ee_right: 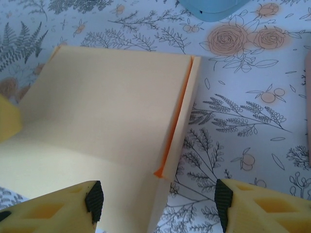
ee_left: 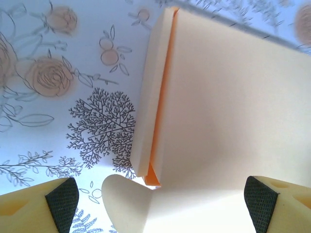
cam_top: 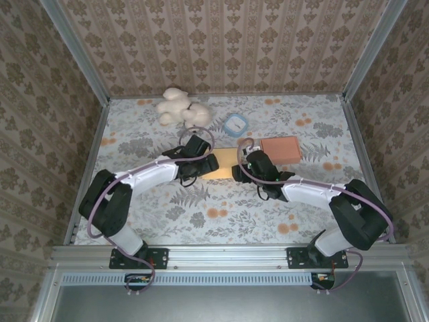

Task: Fold the paper box

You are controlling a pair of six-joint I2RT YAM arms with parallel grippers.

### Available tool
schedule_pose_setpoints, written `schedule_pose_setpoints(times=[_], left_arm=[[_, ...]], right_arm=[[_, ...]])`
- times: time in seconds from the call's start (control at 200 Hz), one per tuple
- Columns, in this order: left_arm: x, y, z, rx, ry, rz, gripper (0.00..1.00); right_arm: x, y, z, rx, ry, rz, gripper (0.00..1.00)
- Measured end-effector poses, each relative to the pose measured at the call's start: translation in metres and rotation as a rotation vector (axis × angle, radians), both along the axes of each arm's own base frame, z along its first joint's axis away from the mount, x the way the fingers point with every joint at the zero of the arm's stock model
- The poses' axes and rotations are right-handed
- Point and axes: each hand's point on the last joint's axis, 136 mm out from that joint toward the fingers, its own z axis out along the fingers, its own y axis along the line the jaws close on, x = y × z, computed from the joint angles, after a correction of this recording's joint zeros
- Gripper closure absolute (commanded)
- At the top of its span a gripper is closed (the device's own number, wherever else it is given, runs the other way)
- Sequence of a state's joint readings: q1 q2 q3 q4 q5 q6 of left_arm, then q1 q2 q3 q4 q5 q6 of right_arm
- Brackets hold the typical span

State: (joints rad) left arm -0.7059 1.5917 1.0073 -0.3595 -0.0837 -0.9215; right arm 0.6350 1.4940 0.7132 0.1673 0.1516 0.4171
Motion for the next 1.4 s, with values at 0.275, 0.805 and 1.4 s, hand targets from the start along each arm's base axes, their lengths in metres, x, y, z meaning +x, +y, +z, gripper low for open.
schedule_pose_setpoints(times=[0.275,0.805,1.4], left_arm=[[0.002,0.010,0.011,0.038,-0.067,-0.017,0.10],[0.003,-0.007,-0.020,0.065,-0.016,-0.012,0.20],[0.005,-0.012,-0.034,-0.030,0.042,0.136,0.28]], right_arm=[[0.018,0.010,-0.016,0.050,0.081,0.019,0.35],[0.024,0.012,-0.034,0.085,0.151,0.030,0.36],[0.025,0.013,-0.040,0.108,0.176,0.023,0.39]])
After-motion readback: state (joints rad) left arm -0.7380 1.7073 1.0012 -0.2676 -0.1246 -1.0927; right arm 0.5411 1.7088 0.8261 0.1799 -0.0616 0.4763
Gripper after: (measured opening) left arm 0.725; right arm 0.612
